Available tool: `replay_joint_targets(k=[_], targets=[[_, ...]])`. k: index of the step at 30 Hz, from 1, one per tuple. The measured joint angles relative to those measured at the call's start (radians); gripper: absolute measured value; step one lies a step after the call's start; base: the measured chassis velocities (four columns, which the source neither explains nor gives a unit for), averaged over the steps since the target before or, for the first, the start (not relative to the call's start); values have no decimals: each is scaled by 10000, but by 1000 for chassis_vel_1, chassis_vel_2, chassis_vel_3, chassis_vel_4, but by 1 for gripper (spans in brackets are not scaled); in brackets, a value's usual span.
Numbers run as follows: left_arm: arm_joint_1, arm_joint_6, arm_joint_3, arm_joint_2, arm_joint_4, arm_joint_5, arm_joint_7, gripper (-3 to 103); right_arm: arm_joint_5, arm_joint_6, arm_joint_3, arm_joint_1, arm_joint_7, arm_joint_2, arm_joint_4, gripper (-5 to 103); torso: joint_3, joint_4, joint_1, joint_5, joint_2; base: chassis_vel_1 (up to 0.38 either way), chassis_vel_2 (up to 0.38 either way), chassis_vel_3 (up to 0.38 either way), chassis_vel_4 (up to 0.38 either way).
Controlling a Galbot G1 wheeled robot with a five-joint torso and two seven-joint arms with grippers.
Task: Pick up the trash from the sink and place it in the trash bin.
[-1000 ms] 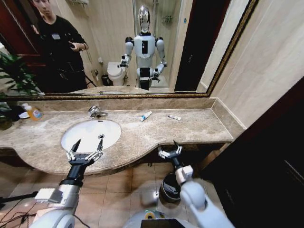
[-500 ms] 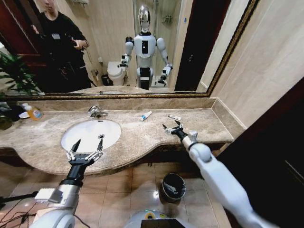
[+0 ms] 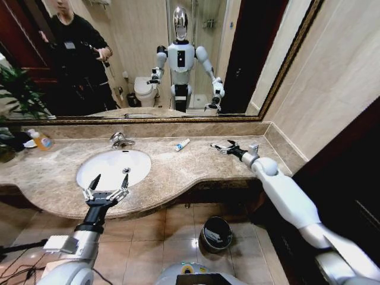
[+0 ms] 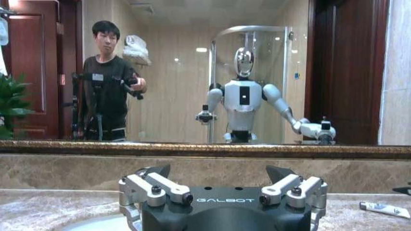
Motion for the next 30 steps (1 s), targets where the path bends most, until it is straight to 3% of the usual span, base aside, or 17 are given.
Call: replay_joint_targets(k=[7, 9, 14, 19, 25, 26, 30], targets=[[0, 0, 1, 0, 0, 0, 0, 100, -576, -84, -148, 992, -899, 498, -1338, 100, 0, 2, 0, -2, 0, 0, 0, 0, 0], [0, 0, 0, 0, 0, 0, 0, 100, -1222, -43, -174, 1615, -1657, 795, -2345, 100, 0, 3, 0, -3, 0, 0, 0, 0, 0], [0, 0, 1, 0, 0, 0, 0, 100, -1996, 188, -227, 2307, -2388, 986, -3479, 100, 0, 1, 0, -1, 0, 0, 0, 0, 0], [0, 0, 0, 0, 0, 0, 0, 100, -2421, 266, -286, 2535, -2667, 1045, -3832, 100, 0, 1, 0, -1, 0, 0, 0, 0, 0], [0, 0, 0, 0, 0, 0, 0, 100, -2772, 244, -403, 2659, -2899, 1189, -4043, 91, -1, 1, -1, -2, 2, 0, 0, 0, 0], [0, 0, 0, 0, 0, 0, 0, 100, -2817, 242, -420, 2680, -2901, 1261, -4137, 85, -1, 1, -1, -1, 1, 0, 0, 0, 0], [0, 0, 0, 0, 0, 0, -1, 100, -2831, 185, -418, 2771, -2871, 1412, -4425, 83, 0, 2, -1, -1, 2, 0, 0, 0, 0]])
